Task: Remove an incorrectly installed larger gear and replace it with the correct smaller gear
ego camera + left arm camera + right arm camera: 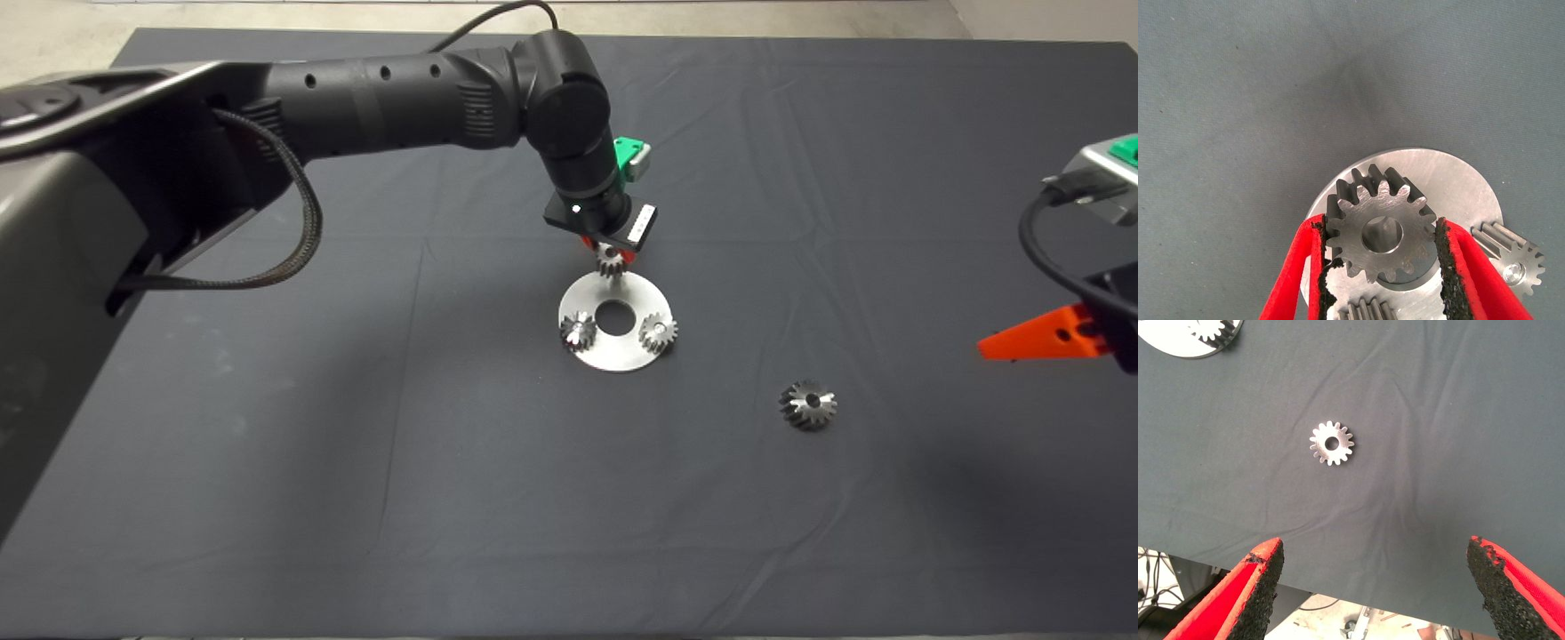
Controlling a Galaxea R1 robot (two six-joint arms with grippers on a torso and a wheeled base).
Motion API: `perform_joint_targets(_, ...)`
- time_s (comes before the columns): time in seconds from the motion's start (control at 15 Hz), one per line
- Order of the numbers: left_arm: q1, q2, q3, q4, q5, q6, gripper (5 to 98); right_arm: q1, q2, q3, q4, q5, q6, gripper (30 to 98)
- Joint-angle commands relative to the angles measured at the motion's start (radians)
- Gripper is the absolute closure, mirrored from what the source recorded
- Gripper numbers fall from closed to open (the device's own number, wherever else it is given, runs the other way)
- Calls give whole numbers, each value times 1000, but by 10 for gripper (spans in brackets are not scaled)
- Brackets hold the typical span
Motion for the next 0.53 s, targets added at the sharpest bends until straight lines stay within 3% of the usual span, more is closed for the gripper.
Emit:
perform_joint_targets(0.0, -23, 4, 4, -5, -8, 0, 721, 21, -2, 6, 29, -57, 8, 556)
perform_joint_targets(0.47, -22, 3, 6, -7, -10, -1, 721, 21, -2, 6, 29, -58, 8, 556)
